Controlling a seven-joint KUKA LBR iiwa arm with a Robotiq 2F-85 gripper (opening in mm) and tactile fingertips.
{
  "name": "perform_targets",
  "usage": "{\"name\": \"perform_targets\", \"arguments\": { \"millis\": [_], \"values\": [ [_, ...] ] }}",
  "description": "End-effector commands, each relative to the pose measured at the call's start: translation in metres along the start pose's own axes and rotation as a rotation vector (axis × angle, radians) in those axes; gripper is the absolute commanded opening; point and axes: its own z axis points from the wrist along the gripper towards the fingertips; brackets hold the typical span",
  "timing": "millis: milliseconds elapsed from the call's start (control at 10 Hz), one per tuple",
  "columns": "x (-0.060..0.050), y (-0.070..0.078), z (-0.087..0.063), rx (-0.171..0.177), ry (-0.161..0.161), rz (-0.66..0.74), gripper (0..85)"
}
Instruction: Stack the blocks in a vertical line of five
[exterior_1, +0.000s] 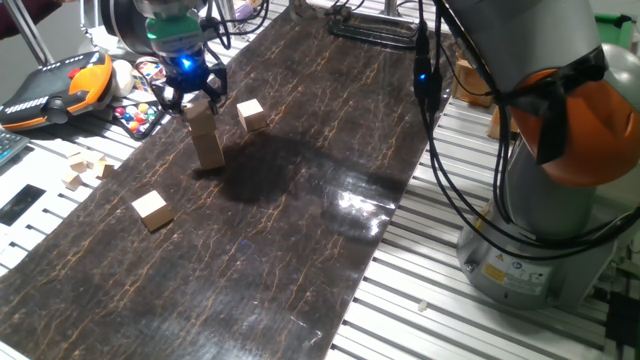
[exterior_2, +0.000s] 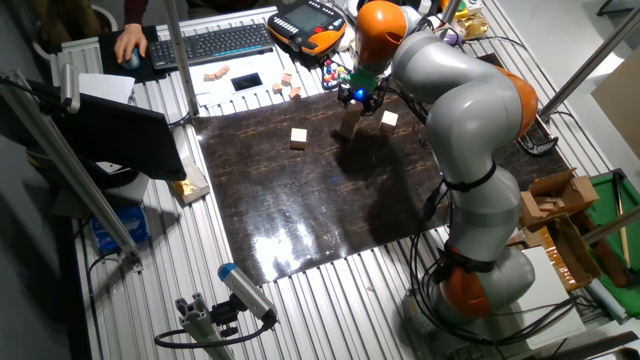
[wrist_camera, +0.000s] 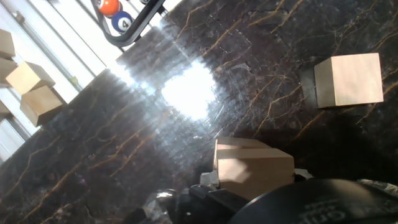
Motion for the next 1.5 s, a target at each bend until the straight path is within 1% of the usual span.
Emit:
{"name": "perform_targets", "arguments": {
  "millis": [0,200,600,1400],
  "values": [
    [0.0001,-0.0006,0.0005,-0.004,0.0,0.0,2.3],
    [0.0005,-0.0004,0.0012,-0.007,-0.004,0.006,4.0],
    [0.0009,0.0007,0.0016,-0.01,-0.017,0.025,14.3],
    [0.0008,0.0012,0.0021,-0.017,-0.024,0.055,19.7]
  ]
}}
